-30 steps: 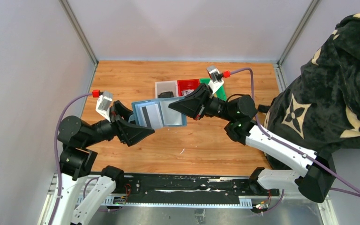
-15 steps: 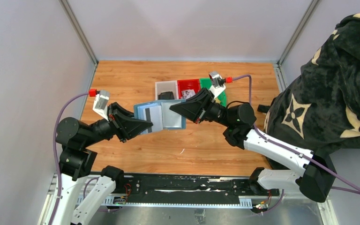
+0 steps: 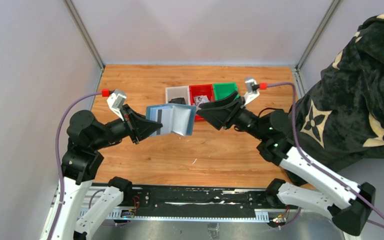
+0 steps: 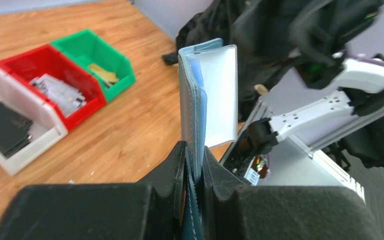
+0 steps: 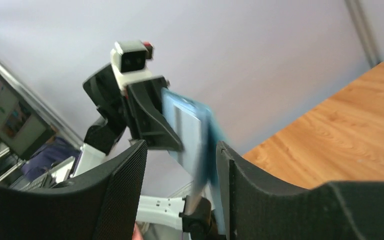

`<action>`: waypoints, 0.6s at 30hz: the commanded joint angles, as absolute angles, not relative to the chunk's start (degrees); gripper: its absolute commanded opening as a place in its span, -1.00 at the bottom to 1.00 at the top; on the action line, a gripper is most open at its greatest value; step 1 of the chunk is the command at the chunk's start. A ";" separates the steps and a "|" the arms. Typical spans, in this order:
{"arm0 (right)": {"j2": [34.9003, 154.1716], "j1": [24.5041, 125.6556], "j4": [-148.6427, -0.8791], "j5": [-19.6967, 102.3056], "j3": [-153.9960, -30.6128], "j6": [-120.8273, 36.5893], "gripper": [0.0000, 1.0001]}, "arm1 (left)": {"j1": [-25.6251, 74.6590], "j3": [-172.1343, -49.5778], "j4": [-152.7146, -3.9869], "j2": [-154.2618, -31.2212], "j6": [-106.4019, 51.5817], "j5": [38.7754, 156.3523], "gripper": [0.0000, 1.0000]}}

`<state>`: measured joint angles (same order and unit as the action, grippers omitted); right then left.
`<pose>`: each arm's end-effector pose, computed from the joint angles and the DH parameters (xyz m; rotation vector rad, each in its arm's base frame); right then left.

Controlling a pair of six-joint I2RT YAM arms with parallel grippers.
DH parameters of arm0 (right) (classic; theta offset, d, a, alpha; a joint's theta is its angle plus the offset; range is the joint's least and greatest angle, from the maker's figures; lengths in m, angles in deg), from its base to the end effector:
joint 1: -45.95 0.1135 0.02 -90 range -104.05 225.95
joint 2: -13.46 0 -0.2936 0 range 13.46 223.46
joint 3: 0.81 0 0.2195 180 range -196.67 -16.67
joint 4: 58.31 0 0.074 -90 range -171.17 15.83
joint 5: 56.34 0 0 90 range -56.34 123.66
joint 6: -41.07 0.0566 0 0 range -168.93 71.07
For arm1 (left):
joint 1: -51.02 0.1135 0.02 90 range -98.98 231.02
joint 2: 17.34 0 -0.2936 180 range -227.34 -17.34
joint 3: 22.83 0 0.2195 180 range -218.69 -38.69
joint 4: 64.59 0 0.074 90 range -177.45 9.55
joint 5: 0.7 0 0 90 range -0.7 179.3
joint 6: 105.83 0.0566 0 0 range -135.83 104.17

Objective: Take the credit cards out of the card holder
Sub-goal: Remove the credit card from the card holder.

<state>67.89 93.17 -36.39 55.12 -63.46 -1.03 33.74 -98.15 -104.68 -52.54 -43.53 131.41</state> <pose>0.1043 0.1432 0.4473 -0.3822 1.1847 1.6669 0.0498 -0.0552 0.4242 0.4645 1.6356 -1.1716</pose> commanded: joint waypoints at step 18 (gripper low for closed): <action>79.98 98.25 -46.01 69.59 -74.63 -1.57 0.09 | 33.70 -102.72 -112.24 -57.53 -41.30 134.42 -1.00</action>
<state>81.70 97.57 -48.19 65.78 -75.61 -2.98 33.74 -100.79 -114.04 -58.09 -38.94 129.79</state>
